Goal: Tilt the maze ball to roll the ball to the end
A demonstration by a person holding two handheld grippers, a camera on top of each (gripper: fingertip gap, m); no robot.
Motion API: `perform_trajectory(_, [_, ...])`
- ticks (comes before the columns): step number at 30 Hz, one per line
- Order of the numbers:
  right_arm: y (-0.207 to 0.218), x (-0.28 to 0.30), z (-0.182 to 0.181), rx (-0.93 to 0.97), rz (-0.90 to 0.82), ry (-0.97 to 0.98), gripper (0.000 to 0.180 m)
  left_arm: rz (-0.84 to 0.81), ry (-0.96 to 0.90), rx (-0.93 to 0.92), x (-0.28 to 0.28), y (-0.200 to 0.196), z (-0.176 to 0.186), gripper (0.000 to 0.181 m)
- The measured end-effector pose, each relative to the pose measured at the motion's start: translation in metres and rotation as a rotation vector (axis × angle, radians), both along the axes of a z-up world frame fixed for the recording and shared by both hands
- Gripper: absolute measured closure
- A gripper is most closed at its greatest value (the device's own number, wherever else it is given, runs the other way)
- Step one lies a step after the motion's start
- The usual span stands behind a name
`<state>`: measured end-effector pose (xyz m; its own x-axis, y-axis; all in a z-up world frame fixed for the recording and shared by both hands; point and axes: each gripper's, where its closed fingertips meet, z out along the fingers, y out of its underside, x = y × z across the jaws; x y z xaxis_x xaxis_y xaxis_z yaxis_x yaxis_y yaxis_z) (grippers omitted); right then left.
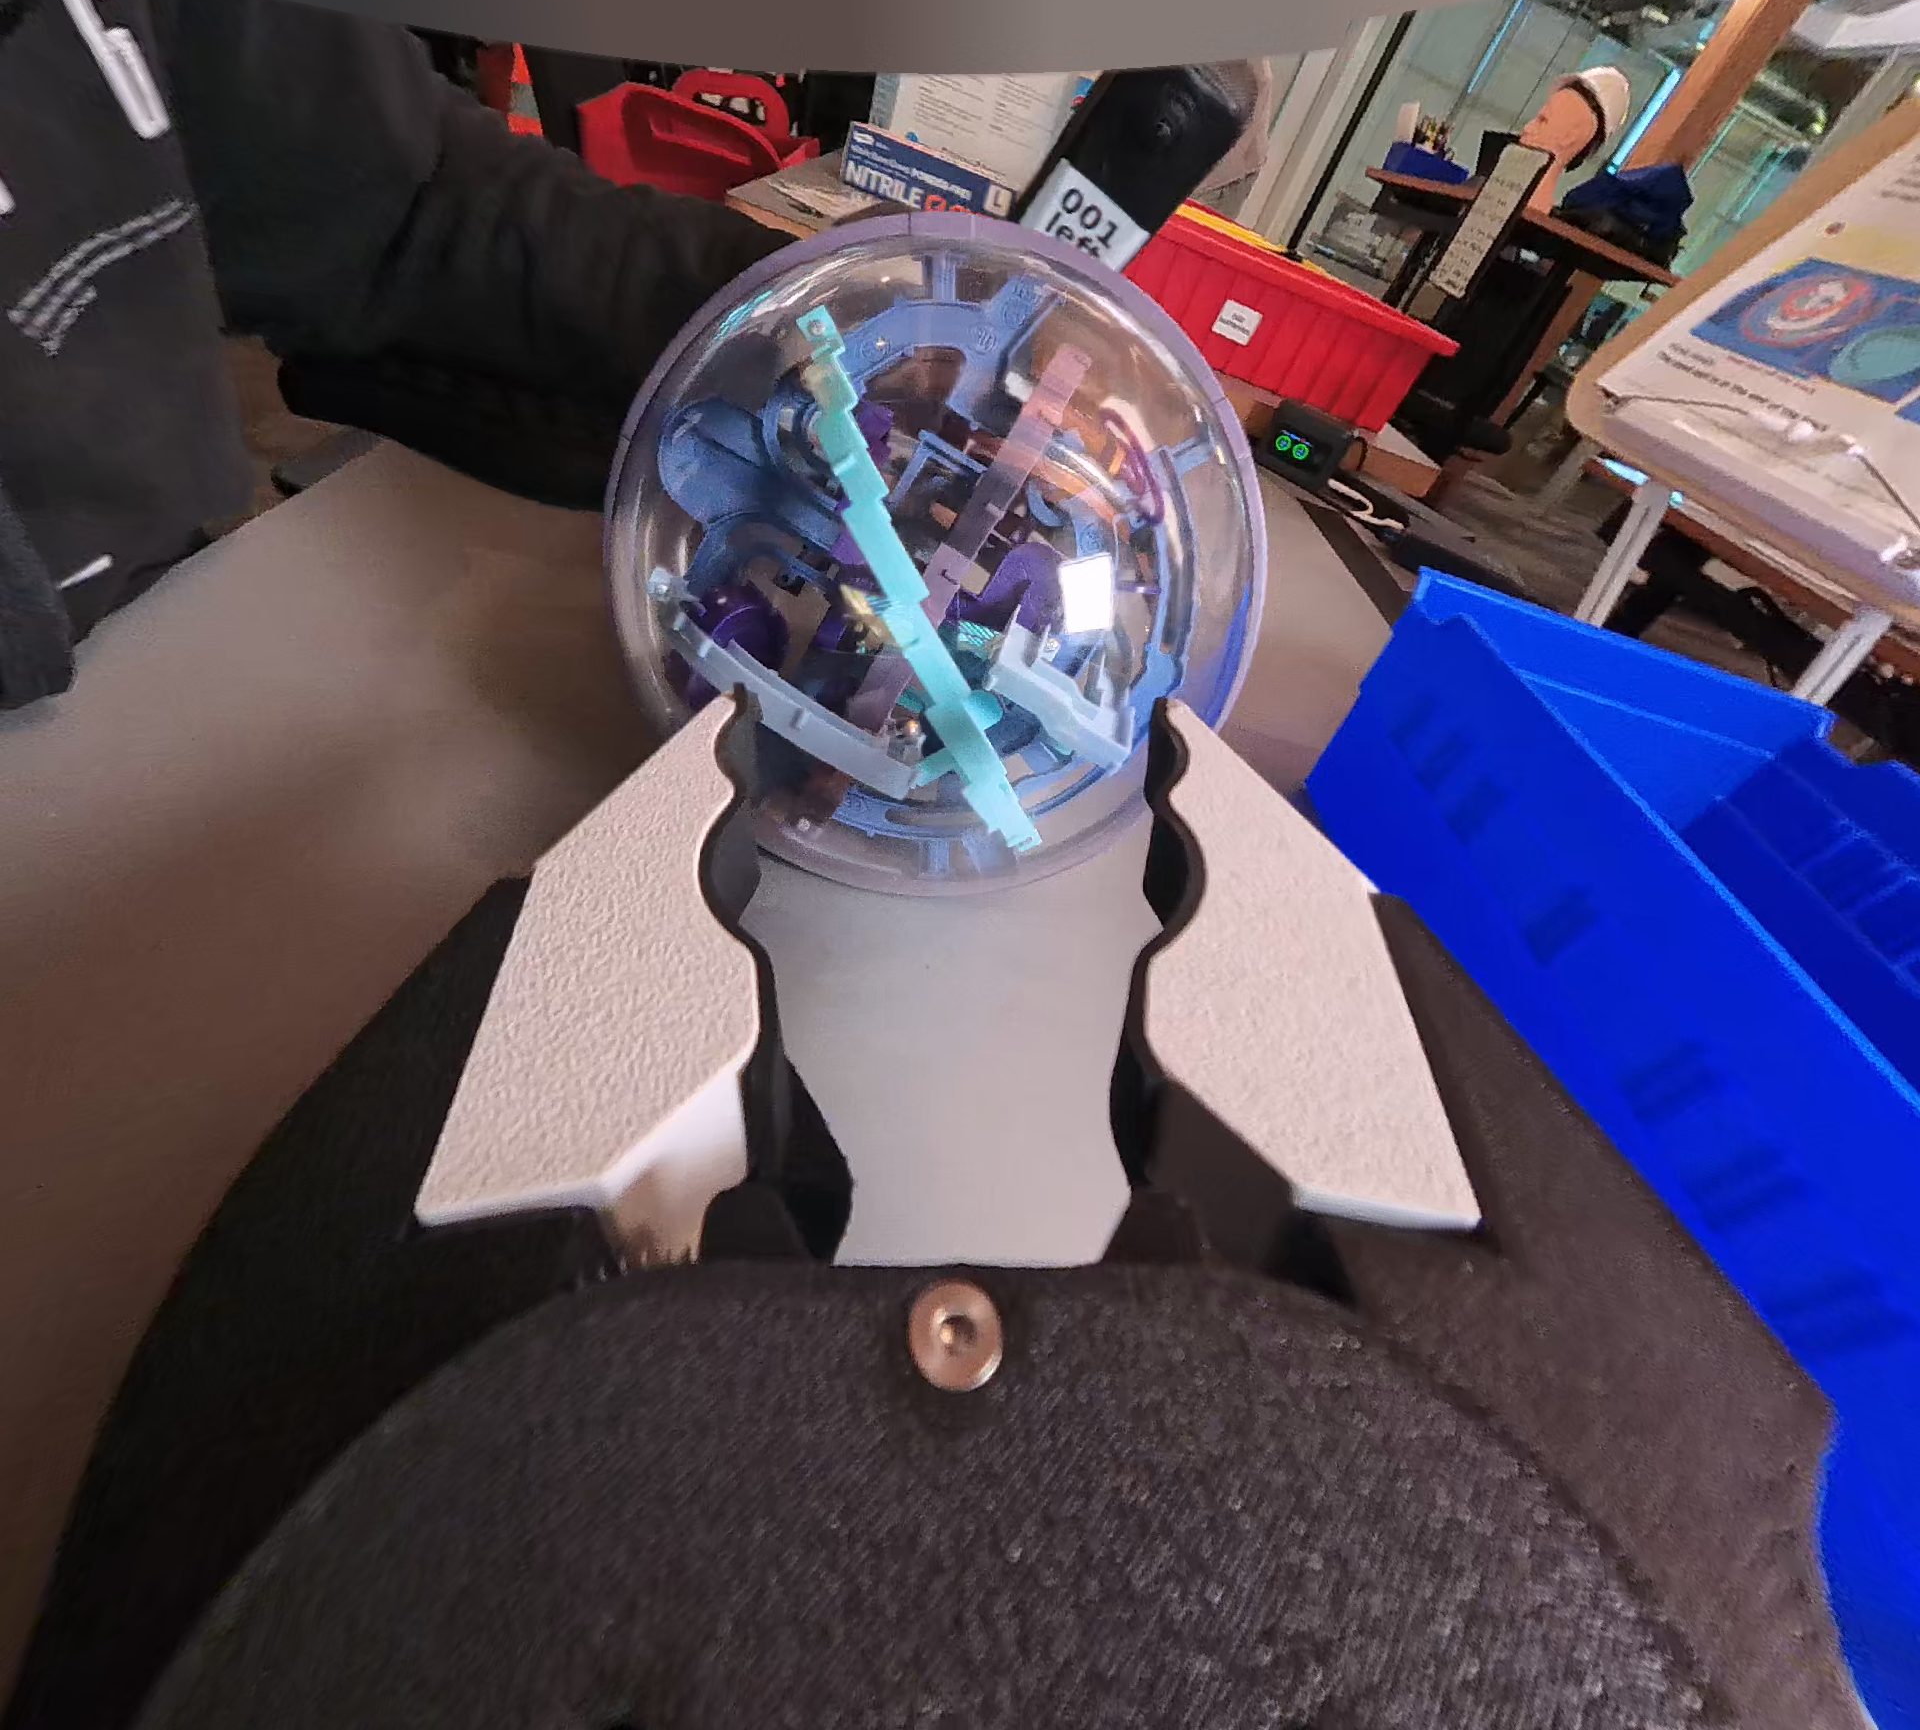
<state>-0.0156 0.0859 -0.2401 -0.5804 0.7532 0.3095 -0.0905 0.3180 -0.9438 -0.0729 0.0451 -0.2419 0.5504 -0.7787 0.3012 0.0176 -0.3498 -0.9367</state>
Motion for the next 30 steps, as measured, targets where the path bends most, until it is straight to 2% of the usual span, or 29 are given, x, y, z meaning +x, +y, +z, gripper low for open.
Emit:
perform_trajectory(5, [-0.009,0.008,-0.006,0.073,0.003,0.033,0.099,-0.042,0.046,0.121,0.016,-0.004,0.010,0.028])
perform_trajectory(10, [-0.012,0.011,-0.017,0.086,0.006,-0.029,0.088,-0.073,0.170,0.230,0.031,-0.011,0.013,0.029])
perform_trajectory(14, [-0.010,0.011,-0.032,0.021,0.018,-0.184,0.090,-0.058,0.289,0.314,0.037,-0.013,0.013,0.029])
perform_trajectory(18, [-0.014,0.016,-0.041,-0.010,0.065,-0.290,0.099,-0.036,0.390,0.409,0.044,-0.017,0.013,0.029])
perform_trajectory(24, [-0.018,0.020,-0.040,-0.086,0.108,-0.361,0.090,0.039,0.572,0.527,0.045,-0.021,0.004,0.029])
perform_trajectory(30, [-0.025,0.027,-0.043,-0.227,0.158,-0.522,0.077,0.085,0.826,0.567,0.042,-0.019,-0.012,0.030])
